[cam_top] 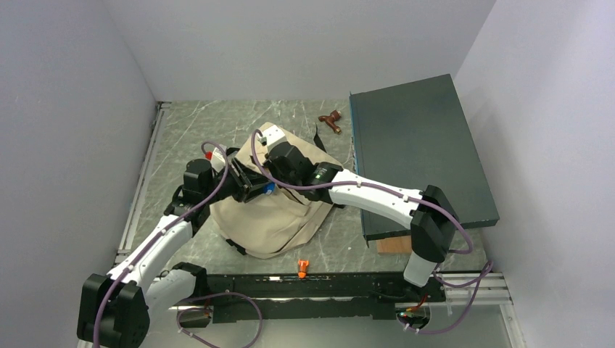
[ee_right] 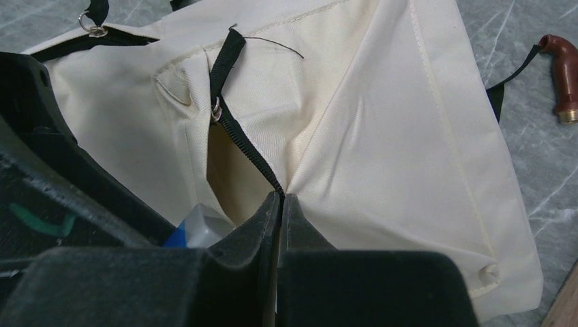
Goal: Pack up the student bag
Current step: Place the stationery in the student bag.
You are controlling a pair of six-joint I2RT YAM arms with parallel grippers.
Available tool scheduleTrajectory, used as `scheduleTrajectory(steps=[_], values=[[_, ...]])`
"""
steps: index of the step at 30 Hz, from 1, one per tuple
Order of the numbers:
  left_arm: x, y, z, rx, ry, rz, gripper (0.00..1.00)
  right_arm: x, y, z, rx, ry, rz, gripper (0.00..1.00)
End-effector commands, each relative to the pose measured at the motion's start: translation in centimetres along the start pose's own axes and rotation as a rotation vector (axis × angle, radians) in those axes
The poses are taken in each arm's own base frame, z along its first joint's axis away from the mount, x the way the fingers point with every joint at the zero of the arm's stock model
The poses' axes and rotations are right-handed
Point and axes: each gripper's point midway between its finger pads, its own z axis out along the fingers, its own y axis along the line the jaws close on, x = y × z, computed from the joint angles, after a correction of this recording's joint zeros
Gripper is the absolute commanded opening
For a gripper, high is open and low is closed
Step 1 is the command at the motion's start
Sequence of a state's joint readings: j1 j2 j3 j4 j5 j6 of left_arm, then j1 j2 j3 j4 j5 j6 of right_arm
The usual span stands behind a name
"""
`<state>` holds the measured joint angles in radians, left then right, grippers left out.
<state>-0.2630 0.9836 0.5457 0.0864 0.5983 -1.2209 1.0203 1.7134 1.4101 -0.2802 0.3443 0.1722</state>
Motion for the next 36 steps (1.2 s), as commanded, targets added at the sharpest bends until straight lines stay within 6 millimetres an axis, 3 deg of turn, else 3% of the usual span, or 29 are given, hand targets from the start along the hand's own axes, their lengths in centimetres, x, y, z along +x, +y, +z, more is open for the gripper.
scheduleTrajectory(steps=[1, 11, 17, 23, 26, 30, 33, 36], values=[[-1.1, 0.9, 0.2, -0.062, -0.061, -0.115, 0.05, -4.0, 0.6, -2.5, -0.044, -0.111, 0.074, 0.0], [-2.2, 3.3, 1.2, -0.226, -0.054, -0.146, 0.1, -4.8, 0.3, -3.1, -0.038, -0.143, 0.084, 0.0], [-3.3, 2.7, 3.0, -0.247, -0.107, -0.157, 0.17, -5.2, 0.8, -3.2, -0.064, -0.148, 0.09, 0.0], [-3.5, 3.5, 5.6, -0.278, -0.161, -0.17, 0.35, -5.9, 1.2, -3.7, -0.087, -0.16, 0.094, 0.0], [-3.8, 3.5, 6.5, -0.248, -0.169, -0.156, 0.52, -6.0, 0.8, -4.0, -0.073, -0.166, 0.085, 0.0], [-4.1, 1.8, 5.6, -0.102, -0.235, -0.098, 0.7, -6.1, 0.7, -4.2, -0.078, -0.172, 0.08, 0.0], [-4.3, 1.1, 4.6, -0.111, -0.259, -0.028, 0.89, -5.9, 0.8, -4.1, -0.08, -0.166, 0.072, 0.0], [-4.1, 0.5, 3.7, -0.087, -0.249, -0.006, 0.91, -5.7, 0.8, -4.0, -0.076, -0.164, 0.067, 0.0]])
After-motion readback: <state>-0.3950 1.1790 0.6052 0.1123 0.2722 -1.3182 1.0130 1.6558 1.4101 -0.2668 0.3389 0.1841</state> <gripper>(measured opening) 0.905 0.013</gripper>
